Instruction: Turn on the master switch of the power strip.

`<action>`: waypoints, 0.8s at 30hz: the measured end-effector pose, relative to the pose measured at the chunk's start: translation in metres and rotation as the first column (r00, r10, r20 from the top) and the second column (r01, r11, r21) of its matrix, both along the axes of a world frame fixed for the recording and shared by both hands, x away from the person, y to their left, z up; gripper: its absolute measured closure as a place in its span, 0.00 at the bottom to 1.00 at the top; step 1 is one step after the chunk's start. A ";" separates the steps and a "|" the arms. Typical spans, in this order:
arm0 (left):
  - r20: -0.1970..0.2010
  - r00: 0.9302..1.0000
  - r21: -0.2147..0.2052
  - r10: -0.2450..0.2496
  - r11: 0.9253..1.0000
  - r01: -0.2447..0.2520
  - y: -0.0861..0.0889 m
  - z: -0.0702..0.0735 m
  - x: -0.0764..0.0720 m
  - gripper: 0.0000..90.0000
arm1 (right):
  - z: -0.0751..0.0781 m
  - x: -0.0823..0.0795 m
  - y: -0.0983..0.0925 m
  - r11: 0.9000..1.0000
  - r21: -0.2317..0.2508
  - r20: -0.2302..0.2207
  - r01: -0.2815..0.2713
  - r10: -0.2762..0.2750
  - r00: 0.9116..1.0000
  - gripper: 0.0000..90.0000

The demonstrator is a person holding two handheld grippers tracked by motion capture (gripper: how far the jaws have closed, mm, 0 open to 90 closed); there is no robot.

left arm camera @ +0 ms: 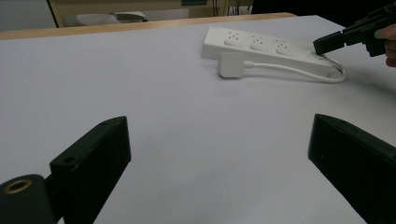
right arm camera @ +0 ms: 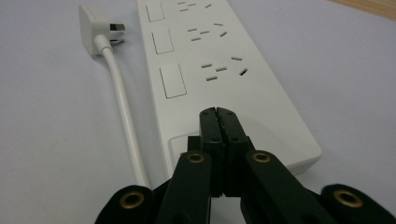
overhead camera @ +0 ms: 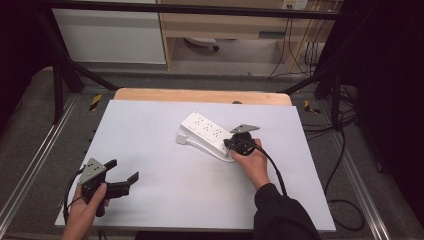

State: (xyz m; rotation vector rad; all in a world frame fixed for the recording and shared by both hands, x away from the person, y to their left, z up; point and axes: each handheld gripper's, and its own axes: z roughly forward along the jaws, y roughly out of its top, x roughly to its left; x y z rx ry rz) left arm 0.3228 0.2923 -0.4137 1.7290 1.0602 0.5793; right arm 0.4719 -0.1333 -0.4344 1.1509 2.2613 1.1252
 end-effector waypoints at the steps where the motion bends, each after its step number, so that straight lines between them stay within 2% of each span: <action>1: 0.000 1.000 0.002 0.000 1.000 0.000 0.000 0.000 0.000 0.06 | 0.000 0.000 0.000 1.000 0.004 0.000 0.002 -0.002 1.000 1.00; 24: 0.001 1.000 0.001 -0.001 1.000 0.001 0.001 0.000 0.000 0.06 | 0.012 -0.002 -0.008 0.998 0.064 0.043 0.026 -0.029 0.999 1.00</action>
